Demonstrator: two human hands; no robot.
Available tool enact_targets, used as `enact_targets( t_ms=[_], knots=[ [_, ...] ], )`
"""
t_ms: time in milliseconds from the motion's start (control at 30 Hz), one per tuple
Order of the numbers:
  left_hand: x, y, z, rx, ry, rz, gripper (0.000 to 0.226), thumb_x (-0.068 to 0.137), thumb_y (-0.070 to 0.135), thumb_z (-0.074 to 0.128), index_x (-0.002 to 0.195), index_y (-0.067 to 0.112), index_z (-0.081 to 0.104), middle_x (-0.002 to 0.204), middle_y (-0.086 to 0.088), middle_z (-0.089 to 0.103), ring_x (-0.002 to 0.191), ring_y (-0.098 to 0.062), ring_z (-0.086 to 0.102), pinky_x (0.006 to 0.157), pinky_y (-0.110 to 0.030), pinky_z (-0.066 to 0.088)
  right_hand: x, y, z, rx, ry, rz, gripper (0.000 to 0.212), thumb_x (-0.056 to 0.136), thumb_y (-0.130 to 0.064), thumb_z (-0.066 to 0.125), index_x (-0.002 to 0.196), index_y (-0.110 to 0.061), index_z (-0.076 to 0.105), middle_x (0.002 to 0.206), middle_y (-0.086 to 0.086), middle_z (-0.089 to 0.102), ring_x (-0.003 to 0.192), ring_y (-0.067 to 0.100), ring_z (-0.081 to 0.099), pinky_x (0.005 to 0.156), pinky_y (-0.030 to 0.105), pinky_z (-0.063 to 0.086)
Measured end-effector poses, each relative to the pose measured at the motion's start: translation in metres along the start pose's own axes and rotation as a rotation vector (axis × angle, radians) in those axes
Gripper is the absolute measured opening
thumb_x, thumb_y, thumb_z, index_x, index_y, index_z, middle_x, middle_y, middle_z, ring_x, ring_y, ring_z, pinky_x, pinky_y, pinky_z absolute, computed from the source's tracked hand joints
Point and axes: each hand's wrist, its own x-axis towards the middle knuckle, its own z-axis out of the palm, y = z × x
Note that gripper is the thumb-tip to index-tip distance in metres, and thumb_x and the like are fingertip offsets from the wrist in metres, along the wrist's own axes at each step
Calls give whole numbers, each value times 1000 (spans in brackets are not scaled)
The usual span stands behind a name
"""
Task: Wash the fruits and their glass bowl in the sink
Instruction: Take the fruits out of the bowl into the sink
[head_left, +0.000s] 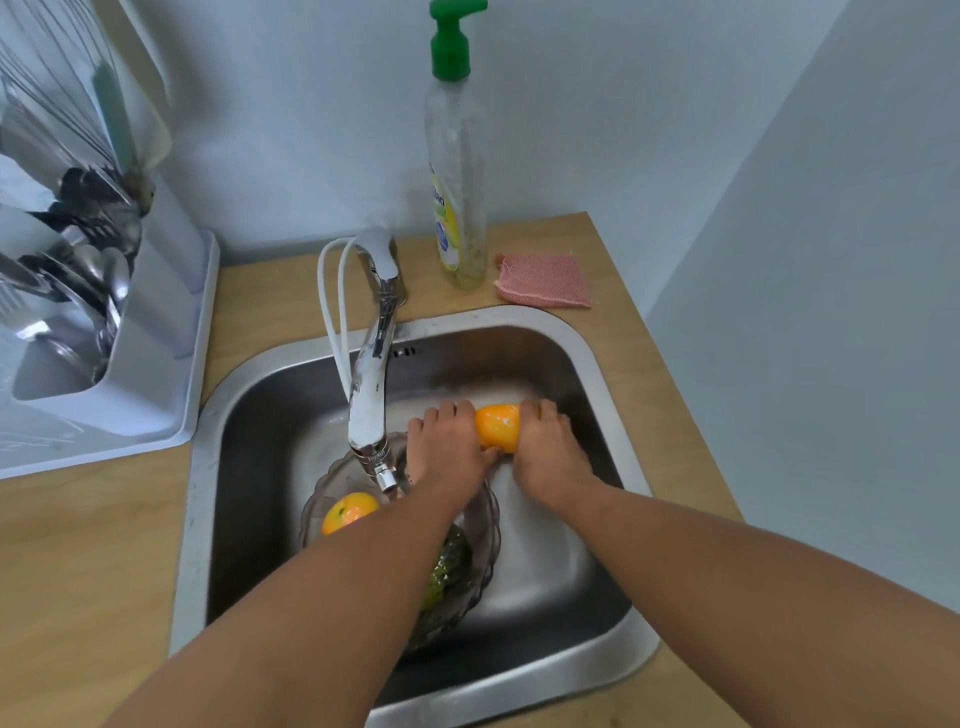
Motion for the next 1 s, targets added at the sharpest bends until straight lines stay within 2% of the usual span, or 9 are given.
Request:
enact_targets(
  t_ms=[167,267,367,433,533,700,767,867,1000],
  knots=[
    [-6,-2,-10,-5,29,24,68,83,61,65,138,22,52,136,-3,56,125,-28,49,102,-44,37,-5,-4,-1,7,5,24,66,92,-11,66,149,-9,34,148,16,35,130,36,44,93,48,50],
    [-20,-23,-22,-116,69,-11,64,89,59,57,140,21,51,138,-3,57,127,-28,50,103,-41,34,-16,-12,-11,-56,80,-11,55,93,-16,63,143,-13,40,145,13,41,128,35,47,89,46,51],
    [-43,-67,-46,-164,106,-46,58,92,61,47,135,23,51,131,-2,59,121,-27,54,101,-39,43,-25,-28,-24,-70,134,-121,47,96,-21,60,141,-13,48,140,12,49,126,33,49,95,45,50],
    [-58,-95,-64,-54,43,-28,57,96,52,48,141,17,47,137,-4,55,126,-28,51,105,-40,43,-33,-44,-28,-10,100,-188,46,98,-21,57,142,-13,50,139,12,52,128,33,50,98,43,48],
    [-78,-129,-79,18,-76,-12,71,91,59,48,149,18,37,151,-7,47,135,-27,47,108,-42,43,-48,-72,-23,81,-8,-246,42,95,-23,58,136,-13,55,132,14,60,125,34,55,99,43,50],
    [-102,-154,-77,-12,-306,-44,100,74,58,72,156,26,24,158,-3,39,142,-27,41,112,-46,43,-67,-109,-1,155,-174,-239,13,94,-32,61,106,-26,61,107,1,61,104,25,61,82,32,46],
    [-106,-156,-73,22,-329,-11,101,73,52,76,155,27,24,156,-2,40,139,-27,44,111,-47,45,-72,-115,13,61,-216,-230,32,91,-43,63,119,-29,61,122,0,61,119,27,60,96,38,50],
    [-105,-158,-65,29,-299,25,91,74,47,79,150,28,33,148,-1,45,133,-26,49,106,-46,48,-74,-123,34,-74,-230,-238,59,87,-50,69,141,-32,52,148,9,53,136,34,49,111,48,43],
    [-108,-156,-51,36,-270,47,82,76,45,79,147,31,39,144,0,49,128,-26,51,103,-46,49,-78,-127,52,-117,-247,-219,66,90,-49,69,149,-31,45,163,13,33,151,39,27,121,57,24]
  ],
)
